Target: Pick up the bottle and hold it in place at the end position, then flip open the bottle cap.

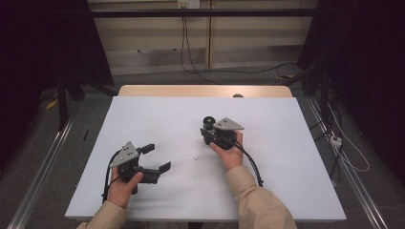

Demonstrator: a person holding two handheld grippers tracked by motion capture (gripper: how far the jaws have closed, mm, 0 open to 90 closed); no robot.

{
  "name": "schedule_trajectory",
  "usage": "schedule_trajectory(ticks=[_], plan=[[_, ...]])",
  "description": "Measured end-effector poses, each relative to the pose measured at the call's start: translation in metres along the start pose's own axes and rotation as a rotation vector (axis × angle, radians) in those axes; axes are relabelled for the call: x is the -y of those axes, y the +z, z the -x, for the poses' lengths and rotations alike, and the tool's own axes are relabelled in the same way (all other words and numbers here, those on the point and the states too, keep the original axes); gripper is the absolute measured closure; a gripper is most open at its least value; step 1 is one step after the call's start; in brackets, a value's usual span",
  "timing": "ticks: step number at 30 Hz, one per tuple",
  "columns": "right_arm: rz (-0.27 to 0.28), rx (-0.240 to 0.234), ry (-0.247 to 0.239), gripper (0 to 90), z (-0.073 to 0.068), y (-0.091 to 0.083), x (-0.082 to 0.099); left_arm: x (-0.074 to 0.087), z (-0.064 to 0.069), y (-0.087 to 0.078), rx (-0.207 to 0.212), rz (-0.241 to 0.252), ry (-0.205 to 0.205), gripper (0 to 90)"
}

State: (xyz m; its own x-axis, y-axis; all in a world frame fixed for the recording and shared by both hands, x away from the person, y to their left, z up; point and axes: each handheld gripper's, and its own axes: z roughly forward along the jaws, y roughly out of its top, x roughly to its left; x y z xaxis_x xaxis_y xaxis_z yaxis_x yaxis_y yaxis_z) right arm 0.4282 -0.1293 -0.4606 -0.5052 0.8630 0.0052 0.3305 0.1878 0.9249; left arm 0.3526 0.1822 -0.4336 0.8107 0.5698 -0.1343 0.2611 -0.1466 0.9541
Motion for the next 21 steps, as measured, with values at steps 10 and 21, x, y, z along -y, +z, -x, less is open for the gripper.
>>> schedule_trajectory(ticks=[10, 21], plan=[[-0.001, -0.001, -0.001, 53.5, 0.0, 0.0, 0.0, -0.007, 0.001, 0.012, 0.008, -0.015, 0.001, 4.1], [0.0, -0.003, -0.001, 53.5, 0.0, 0.0, 0.0, -0.014, 0.001, 0.029, 0.007, -0.049, -0.004, 8.7]])
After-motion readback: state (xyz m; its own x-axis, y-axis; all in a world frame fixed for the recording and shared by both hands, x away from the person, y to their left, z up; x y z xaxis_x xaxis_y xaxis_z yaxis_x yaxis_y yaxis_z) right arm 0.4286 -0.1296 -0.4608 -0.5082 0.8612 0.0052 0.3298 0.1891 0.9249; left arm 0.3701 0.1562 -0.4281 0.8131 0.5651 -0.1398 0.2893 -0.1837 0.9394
